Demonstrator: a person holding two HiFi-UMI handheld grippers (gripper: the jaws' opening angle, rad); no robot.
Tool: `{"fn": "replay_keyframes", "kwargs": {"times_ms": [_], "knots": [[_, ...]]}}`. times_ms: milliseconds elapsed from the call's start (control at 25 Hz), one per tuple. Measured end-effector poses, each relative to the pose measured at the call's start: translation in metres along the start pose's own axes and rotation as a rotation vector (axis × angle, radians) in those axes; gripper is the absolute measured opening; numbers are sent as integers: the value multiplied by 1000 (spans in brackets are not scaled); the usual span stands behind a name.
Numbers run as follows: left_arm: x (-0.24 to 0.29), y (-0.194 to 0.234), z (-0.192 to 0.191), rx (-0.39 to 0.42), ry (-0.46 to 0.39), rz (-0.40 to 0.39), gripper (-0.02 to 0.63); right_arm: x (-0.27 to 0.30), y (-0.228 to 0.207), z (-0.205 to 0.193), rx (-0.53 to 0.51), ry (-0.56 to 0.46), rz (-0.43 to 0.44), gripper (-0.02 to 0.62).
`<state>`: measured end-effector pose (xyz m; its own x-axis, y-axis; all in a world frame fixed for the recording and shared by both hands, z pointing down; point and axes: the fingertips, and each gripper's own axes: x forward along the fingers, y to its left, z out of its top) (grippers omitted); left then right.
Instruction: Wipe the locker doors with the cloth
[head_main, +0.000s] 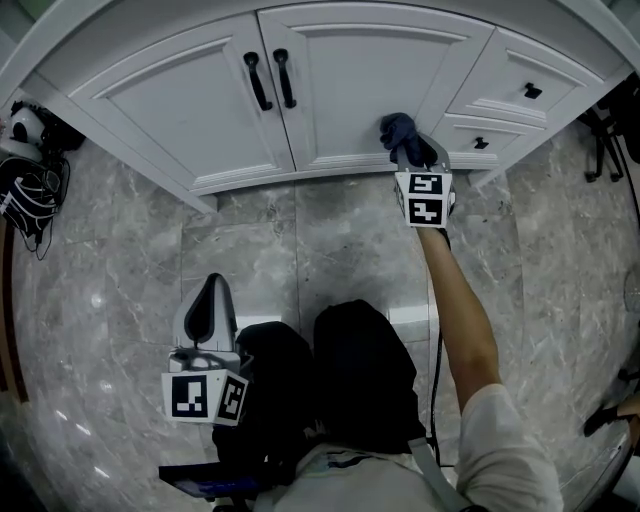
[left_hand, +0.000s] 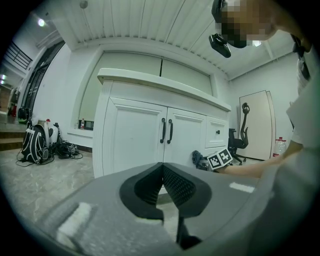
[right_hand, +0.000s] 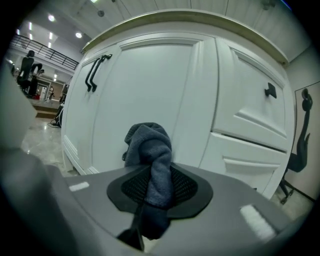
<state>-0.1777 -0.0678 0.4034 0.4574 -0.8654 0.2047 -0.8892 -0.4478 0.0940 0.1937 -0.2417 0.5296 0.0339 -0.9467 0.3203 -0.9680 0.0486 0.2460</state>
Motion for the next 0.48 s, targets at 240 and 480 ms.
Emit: {"fn": "replay_keyframes", "kwargs": {"times_ms": [240,480], "knots": [[-2,-2,4,9,-6,2,2,-14,-21,-4,-14,5,-62,98],[-1,-3,2,5,-4,0,2,-44,-18,-2,-3,-70,-63,97]]}}
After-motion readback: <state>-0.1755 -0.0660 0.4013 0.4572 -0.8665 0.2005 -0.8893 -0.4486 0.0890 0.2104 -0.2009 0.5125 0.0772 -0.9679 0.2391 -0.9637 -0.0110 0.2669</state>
